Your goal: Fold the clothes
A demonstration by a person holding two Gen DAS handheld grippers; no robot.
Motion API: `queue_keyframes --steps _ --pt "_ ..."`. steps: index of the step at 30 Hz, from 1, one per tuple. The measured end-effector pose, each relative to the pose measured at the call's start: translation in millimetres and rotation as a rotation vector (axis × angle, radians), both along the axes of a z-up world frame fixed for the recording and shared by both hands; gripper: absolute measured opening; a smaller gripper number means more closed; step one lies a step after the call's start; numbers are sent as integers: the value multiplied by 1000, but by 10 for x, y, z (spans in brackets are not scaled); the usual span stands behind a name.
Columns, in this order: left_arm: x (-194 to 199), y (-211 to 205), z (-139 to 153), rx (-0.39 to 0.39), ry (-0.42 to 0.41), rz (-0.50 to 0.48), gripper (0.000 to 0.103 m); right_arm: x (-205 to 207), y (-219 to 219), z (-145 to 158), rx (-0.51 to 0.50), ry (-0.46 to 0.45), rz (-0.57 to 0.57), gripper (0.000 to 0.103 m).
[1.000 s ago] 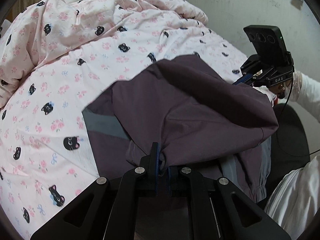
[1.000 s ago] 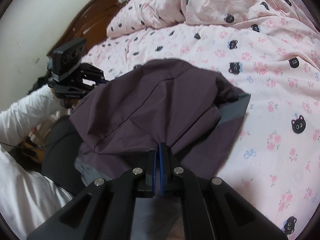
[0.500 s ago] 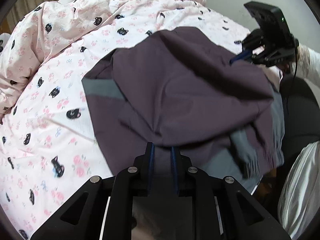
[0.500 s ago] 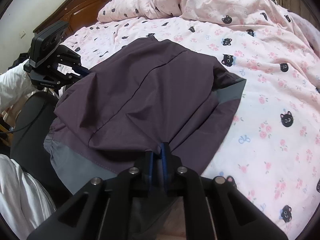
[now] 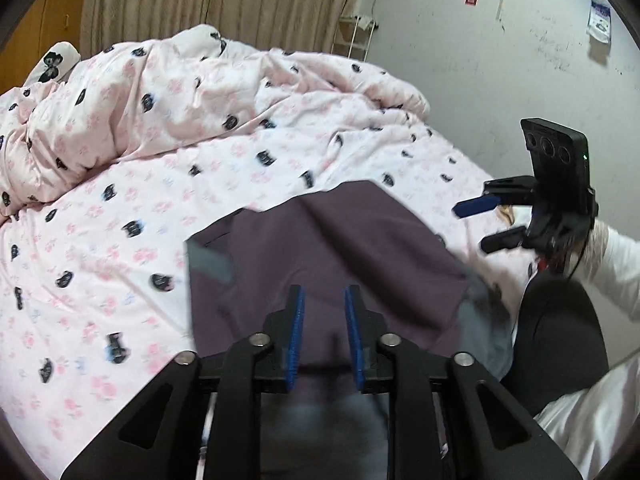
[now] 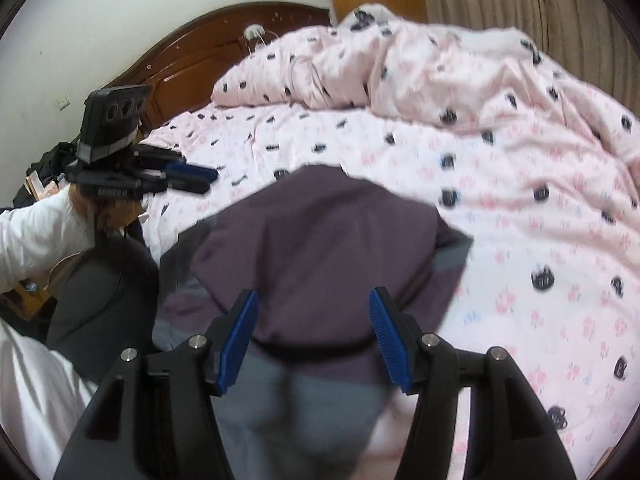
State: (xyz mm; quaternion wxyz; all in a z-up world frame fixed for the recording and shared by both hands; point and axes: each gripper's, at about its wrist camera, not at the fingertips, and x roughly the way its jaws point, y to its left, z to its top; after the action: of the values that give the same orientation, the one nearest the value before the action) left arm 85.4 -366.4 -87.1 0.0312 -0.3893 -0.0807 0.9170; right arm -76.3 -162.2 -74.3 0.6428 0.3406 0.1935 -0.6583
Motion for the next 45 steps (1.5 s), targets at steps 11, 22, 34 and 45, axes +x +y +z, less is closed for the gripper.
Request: queue_keyframes --steps 11,22,34,45 --pt "22 241 -535 87 -46 139 24 461 -238 -412 60 -24 -19 47" --pt "76 199 -710 102 -14 162 24 333 -140 -841 123 -24 -92 46" --pt "65 141 -367 114 136 166 25 71 -105 -200 -84 -96 -148 48" --pt "-678 -290 -212 44 80 244 38 -306 -901 -208 30 30 -187 49"
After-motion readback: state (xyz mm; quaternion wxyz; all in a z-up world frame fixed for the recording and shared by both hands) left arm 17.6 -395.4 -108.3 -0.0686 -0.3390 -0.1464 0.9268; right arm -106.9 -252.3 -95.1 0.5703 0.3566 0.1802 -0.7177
